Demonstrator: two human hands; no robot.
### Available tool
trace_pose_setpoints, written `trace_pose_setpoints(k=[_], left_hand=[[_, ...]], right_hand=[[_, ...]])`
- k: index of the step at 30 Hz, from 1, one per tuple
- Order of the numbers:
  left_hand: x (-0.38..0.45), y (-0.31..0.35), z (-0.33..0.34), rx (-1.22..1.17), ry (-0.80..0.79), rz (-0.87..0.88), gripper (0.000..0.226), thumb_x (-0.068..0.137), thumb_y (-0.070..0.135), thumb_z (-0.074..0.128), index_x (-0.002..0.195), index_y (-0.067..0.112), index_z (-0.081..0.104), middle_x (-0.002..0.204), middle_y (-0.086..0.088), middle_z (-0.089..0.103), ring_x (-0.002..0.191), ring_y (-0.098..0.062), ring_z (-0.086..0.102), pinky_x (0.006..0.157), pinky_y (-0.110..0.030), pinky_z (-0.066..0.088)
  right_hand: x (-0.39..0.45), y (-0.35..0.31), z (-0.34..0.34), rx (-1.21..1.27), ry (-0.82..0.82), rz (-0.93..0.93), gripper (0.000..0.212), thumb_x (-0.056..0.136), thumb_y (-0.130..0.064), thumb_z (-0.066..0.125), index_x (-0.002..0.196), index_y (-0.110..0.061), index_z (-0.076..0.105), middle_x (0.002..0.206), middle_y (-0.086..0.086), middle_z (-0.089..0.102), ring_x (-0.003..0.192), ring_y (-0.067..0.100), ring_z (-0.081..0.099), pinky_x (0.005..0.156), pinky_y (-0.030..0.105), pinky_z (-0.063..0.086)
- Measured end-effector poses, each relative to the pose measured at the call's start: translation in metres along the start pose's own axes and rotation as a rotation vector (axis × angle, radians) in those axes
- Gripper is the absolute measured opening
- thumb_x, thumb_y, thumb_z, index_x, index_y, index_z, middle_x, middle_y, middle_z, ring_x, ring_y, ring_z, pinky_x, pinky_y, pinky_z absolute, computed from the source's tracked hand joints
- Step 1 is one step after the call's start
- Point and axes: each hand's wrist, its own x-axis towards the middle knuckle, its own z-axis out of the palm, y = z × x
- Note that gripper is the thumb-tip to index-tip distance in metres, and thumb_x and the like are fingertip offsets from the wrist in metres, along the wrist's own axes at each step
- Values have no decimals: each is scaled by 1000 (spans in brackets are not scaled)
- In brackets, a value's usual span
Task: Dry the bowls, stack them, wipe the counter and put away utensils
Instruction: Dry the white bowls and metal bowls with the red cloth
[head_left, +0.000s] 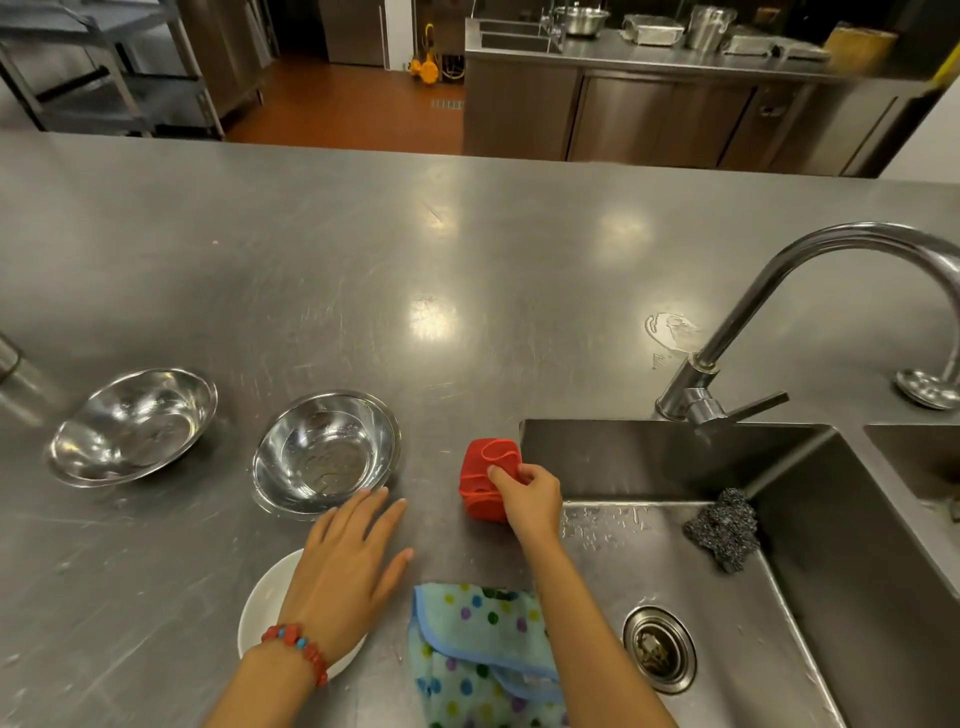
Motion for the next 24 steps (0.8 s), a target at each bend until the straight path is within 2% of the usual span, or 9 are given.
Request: trace_pose_setpoints(k=[5,9,12,14,17,19,21,24], left_hand=[[-9,1,-1,-36,33,26,77,94,51,4,110,8,66,112,-13,68,104,-32,64,81,-49,52],[-29,1,-8,-83,55,71,81,91,56,4,116,6,62,119,-16,64,111,-34,59,89,-49,48],[-49,-2,-11,-140,110,85,92,83,67,-3,126,9,54,132,-14,54,125,-32,47,101,-46,37],[-64,-6,-13,-177,115,78,101,75,73,-9,131,12,48,139,-12,47,131,-30,39,106,-44,31],[-87,-11,-15,-209,104,65,106,71,76,-11,132,11,47,139,-12,46,132,-28,38,108,-42,29],[-105,-15,-14,-215,92,42,100,73,76,0,132,10,46,140,-13,44,132,-28,37,109,-43,29],[-125,-20,-10,-239,107,-8,83,77,63,15,131,10,48,139,-14,46,132,-30,38,108,-45,31],[-155,-31,-1,-275,111,-80,72,80,56,24,131,12,47,139,-12,46,132,-30,38,108,-44,30]], right_hand=[[-26,-3,-29,295,-80,73,18,80,-16,68,93,-6,62,80,3,65,72,16,63,50,17,49],[-61,-4,-52,421,-99,112,14,81,-14,65,91,-14,57,90,10,64,71,17,62,48,21,52],[-93,0,-64,546,-130,87,27,81,-7,64,102,-19,53,102,10,61,79,21,64,52,25,54],[-117,2,-70,522,-161,47,43,82,-6,62,117,-26,48,107,5,57,84,21,64,53,25,55],[-153,4,-74,468,-248,6,64,84,-4,59,133,-41,37,110,-7,52,92,19,61,53,24,56],[-175,6,-72,439,-286,-42,66,86,1,55,134,-39,35,113,-5,52,100,20,60,70,34,59],[-195,9,-65,405,-306,-70,60,86,4,52,132,-33,40,112,-4,53,105,22,58,88,40,54],[-218,18,-55,379,-327,-78,44,86,5,51,118,-25,56,110,0,57,100,18,57,85,28,52]])
